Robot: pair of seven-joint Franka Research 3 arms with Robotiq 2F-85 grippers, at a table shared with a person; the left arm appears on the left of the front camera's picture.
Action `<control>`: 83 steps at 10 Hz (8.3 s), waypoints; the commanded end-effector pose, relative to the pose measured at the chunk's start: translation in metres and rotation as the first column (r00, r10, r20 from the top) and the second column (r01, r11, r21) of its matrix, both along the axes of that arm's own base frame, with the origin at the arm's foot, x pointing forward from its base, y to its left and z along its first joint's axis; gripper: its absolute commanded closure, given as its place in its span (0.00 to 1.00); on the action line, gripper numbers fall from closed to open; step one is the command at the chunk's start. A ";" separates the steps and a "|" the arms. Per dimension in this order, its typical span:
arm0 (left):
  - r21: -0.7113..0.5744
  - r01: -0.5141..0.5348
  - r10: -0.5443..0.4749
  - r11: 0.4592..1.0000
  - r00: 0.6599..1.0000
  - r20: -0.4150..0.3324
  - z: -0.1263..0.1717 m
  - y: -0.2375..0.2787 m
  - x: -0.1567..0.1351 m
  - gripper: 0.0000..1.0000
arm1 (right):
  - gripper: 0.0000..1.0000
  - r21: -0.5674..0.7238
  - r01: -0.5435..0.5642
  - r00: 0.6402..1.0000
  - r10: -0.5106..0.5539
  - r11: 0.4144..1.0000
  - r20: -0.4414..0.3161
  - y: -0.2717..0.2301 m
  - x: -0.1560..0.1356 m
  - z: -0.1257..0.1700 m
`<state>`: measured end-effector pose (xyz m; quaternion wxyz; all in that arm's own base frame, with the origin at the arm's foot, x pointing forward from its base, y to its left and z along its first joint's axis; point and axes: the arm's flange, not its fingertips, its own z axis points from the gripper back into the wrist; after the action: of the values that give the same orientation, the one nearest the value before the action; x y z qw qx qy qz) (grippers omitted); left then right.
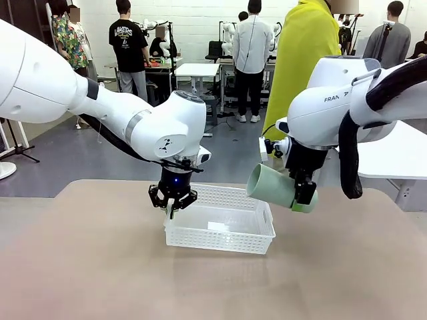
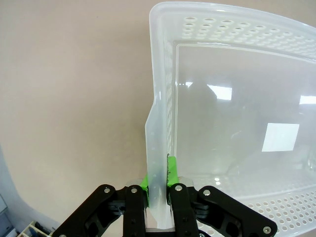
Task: Clean and organize the cups into the basket.
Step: Pick up the Organizing basket and move it to the center of the table, then pick up the Reusable plastic cup from the right side of the table and place it inside the Organizing basket, then pick up the Reusable plastic cup from the right side of the table and stack it inside the Organizing basket in the center of the table.
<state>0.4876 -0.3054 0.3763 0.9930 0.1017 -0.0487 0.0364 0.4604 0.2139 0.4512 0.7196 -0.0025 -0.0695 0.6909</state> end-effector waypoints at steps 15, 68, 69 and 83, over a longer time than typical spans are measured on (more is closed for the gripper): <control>0.005 0.003 -0.003 1.000 1.000 -0.003 -0.002 0.001 -0.001 1.00 | 0.19 -0.069 -0.189 0.980 0.183 0.980 -0.082 0.102 0.028 -0.040; 0.005 0.003 -0.003 1.000 1.000 -0.003 -0.002 0.001 -0.001 1.00 | 0.00 0.892 0.100 0.992 -0.116 0.440 -0.055 -0.368 -0.068 -0.045; 0.005 0.003 -0.003 1.000 1.000 -0.003 -0.002 0.001 -0.001 1.00 | 0.00 0.892 0.100 0.992 -0.116 0.440 -0.055 -0.368 -0.068 -0.045; 0.005 0.003 -0.003 1.000 1.000 -0.003 -0.002 0.001 -0.001 1.00 | 0.00 0.890 0.113 0.992 -0.004 0.443 -0.125 -0.365 -0.026 -0.084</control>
<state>0.4881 -0.3059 0.3767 0.9930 0.1011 -0.0491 0.0365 0.4109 -0.1471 0.3866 0.6514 0.3874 -0.4011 0.5145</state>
